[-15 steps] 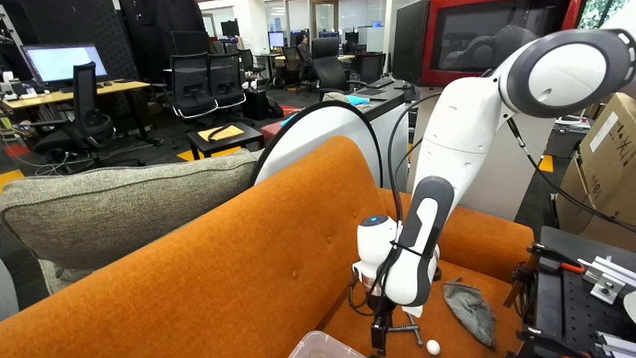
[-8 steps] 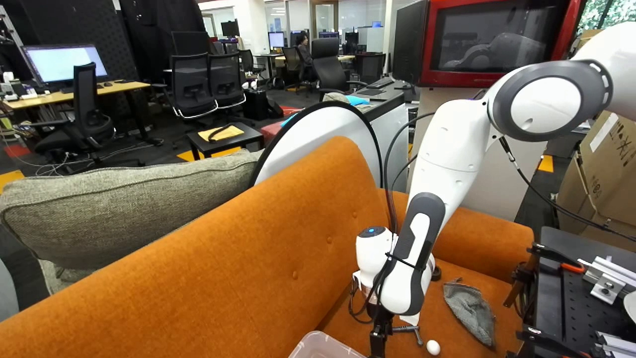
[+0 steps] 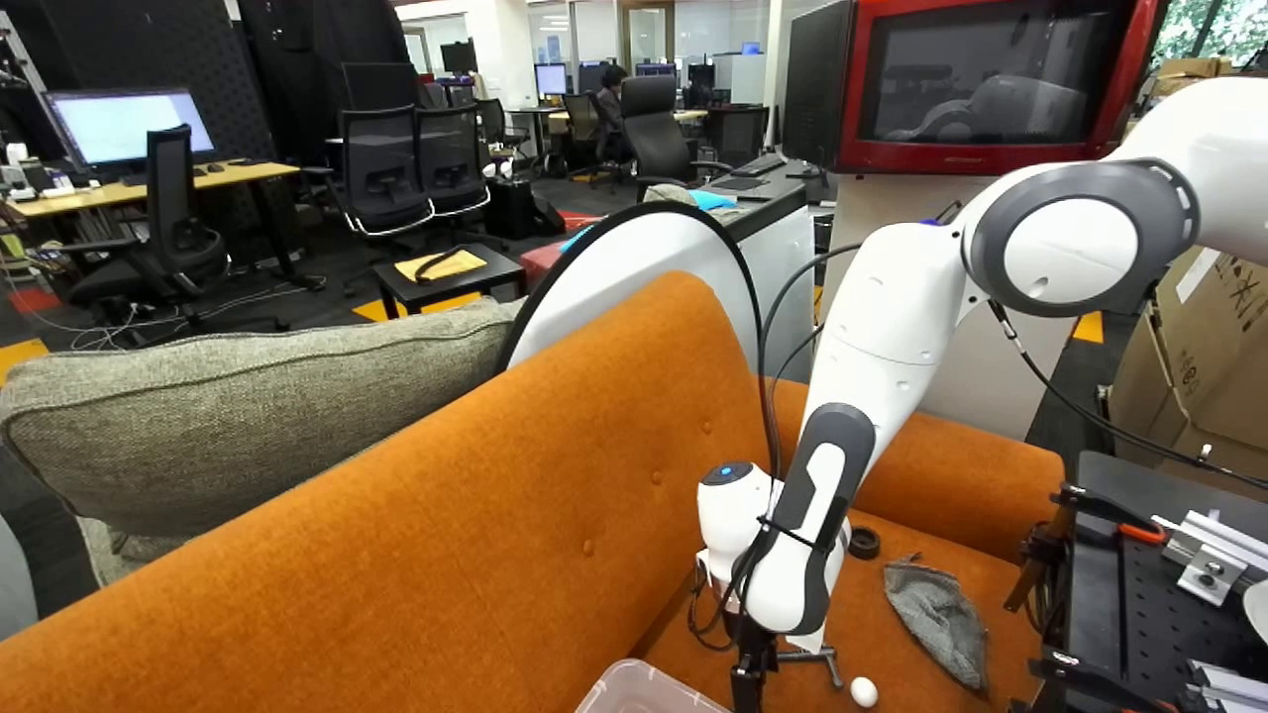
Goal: Put the black nut closest to the storage box inside it
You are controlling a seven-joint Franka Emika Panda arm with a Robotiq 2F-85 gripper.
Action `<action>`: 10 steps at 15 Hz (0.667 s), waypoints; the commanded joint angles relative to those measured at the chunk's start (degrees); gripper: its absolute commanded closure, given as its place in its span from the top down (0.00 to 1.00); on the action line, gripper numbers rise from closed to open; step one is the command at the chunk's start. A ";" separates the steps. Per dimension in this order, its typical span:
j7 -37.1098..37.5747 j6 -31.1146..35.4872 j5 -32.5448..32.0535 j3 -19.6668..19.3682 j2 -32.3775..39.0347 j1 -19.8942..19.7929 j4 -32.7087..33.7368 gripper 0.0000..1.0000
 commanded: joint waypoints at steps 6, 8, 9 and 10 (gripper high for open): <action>2.77 -6.47 -2.23 -1.98 5.86 1.78 9.30 1.00; 2.82 -7.45 -2.35 -1.92 6.98 2.34 11.18 1.00; 2.93 -7.82 -2.38 -1.97 7.49 2.71 11.99 1.00; 3.19 -8.21 -2.36 -2.08 8.05 3.09 12.87 1.00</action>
